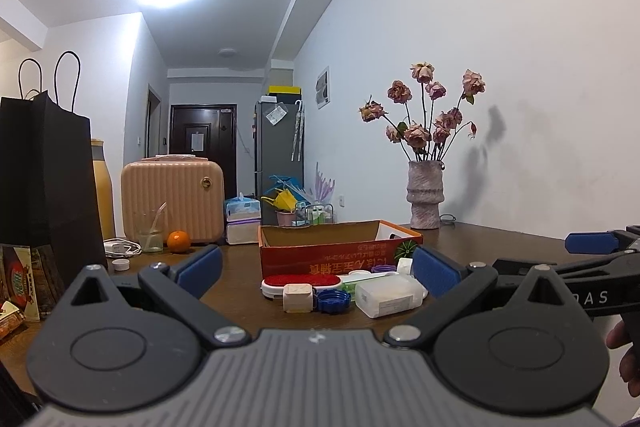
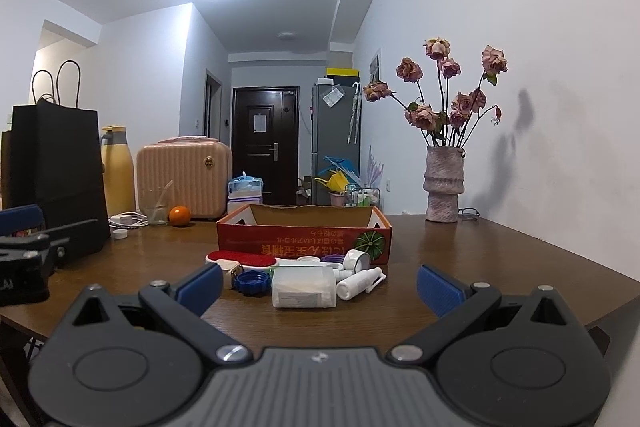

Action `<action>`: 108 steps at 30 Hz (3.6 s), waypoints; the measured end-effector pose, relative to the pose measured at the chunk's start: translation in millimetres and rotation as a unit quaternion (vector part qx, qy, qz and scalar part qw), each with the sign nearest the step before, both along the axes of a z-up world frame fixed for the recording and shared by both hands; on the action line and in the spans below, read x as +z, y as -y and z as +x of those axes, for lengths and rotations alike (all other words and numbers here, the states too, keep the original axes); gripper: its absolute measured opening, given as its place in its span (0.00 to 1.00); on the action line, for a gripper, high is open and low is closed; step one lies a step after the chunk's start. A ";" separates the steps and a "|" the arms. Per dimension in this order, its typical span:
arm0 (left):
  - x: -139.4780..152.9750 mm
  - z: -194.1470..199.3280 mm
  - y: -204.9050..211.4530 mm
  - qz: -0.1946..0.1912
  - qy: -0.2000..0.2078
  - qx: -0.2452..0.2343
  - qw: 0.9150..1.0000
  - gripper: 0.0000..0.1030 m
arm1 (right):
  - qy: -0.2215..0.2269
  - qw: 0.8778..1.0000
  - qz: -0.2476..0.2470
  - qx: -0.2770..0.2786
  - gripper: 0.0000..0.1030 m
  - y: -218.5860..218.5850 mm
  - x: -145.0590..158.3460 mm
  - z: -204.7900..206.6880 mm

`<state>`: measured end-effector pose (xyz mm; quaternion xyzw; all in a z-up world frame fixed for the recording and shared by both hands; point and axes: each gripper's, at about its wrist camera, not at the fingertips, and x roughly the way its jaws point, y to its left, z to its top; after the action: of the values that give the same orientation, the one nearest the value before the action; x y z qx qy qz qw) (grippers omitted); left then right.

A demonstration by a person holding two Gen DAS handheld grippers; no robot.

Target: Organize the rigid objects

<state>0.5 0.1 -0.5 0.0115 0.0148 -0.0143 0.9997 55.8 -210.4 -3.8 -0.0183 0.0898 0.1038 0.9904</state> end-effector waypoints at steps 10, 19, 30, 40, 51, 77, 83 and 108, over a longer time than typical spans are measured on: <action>-0.4 -0.3 0.1 0.000 0.000 0.000 1.000 1.00 | -0.003 1.000 -0.001 -0.001 1.00 -1.6 -1.1 -0.8; -2.4 1.4 -1.5 0.000 0.000 0.001 1.000 1.00 | 0.002 1.000 0.001 -0.002 1.00 -0.4 -1.0 -2.4; -3.0 1.0 -1.1 0.004 0.003 0.001 1.000 1.00 | 0.006 1.000 0.006 -0.005 1.00 2.4 -1.9 -5.4; -3.0 1.4 -0.6 0.004 0.001 0.001 1.000 1.00 | 0.004 1.000 0.006 -0.004 1.00 2.0 -1.9 -4.2; -2.3 2.3 -0.2 0.001 -0.005 0.003 1.000 1.00 | 0.004 1.000 0.006 -0.004 1.00 1.0 -2.4 -2.7; -36.5 213.0 -12.1 -0.041 -0.196 -0.015 0.980 0.98 | -0.151 0.981 0.062 0.102 0.72 5.2 -42.7 211.1; -33.9 260.1 13.0 -0.079 -0.241 -0.046 0.966 0.54 | -0.193 0.970 0.097 0.108 0.42 11.6 -52.1 260.8; -43.4 221.9 -4.3 -0.193 -0.326 -0.086 0.922 0.34 | -0.256 0.938 0.190 0.135 0.23 11.9 -61.0 204.2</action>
<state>222.4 4.4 -43.9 -0.1860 0.3354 -0.1062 0.9174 260.1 -222.3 -64.8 0.1857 0.3155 0.2527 0.8956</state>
